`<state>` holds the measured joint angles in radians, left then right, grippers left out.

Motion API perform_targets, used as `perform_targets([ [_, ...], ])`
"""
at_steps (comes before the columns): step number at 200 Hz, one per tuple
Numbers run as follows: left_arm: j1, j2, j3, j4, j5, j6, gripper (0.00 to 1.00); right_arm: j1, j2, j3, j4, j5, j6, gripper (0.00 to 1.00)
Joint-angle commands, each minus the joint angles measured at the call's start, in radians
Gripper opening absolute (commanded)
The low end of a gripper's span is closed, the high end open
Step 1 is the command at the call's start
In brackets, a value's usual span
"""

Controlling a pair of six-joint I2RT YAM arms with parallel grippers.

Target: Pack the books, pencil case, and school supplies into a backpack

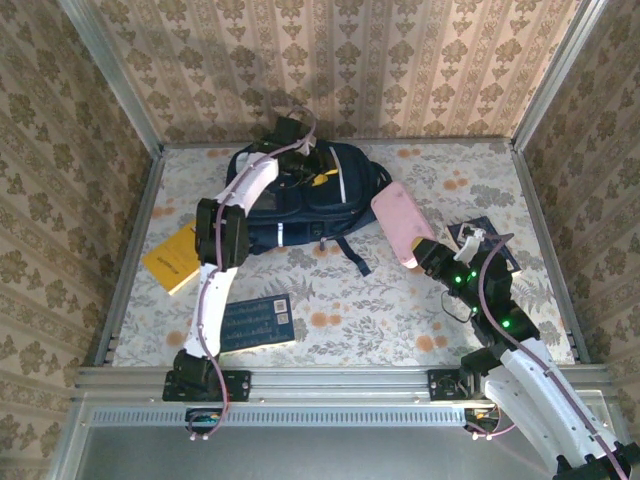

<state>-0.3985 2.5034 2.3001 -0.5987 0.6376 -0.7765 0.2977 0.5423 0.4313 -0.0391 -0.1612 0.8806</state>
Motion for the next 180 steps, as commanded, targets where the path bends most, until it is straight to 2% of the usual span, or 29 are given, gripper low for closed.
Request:
perform_targets([
  [1, -0.012, 0.034, 0.055, 0.085, 0.082, -0.080, 0.45, -0.008, -0.012, 0.000, 0.019, -0.017, -0.033, 0.33],
  [32, -0.028, 0.051, 0.063, 0.134, 0.101, -0.104, 0.42, -0.015, 0.015, -0.018, 0.047, -0.038, -0.020, 0.33],
  [114, -0.052, 0.123, 0.118, 0.124, 0.092, -0.129, 0.35, -0.018, 0.033, -0.055, 0.078, -0.052, 0.003, 0.33],
  [126, -0.052, 0.132, 0.145, 0.095, 0.080, -0.119, 0.31, -0.019, 0.026, -0.055, 0.074, -0.053, 0.003, 0.33],
  [135, -0.080, 0.130, 0.154, 0.081, 0.074, -0.111, 0.26, -0.020, 0.019, -0.053, 0.067, -0.051, 0.001, 0.33],
  [154, -0.082, 0.113, 0.162, 0.046, 0.057, -0.080, 0.15, -0.019, -0.004, -0.037, 0.034, -0.038, -0.021, 0.33],
  [180, -0.083, 0.060, 0.182, -0.049, 0.010, 0.024, 0.00, -0.022, -0.033, 0.000, -0.051, 0.003, -0.078, 0.32],
])
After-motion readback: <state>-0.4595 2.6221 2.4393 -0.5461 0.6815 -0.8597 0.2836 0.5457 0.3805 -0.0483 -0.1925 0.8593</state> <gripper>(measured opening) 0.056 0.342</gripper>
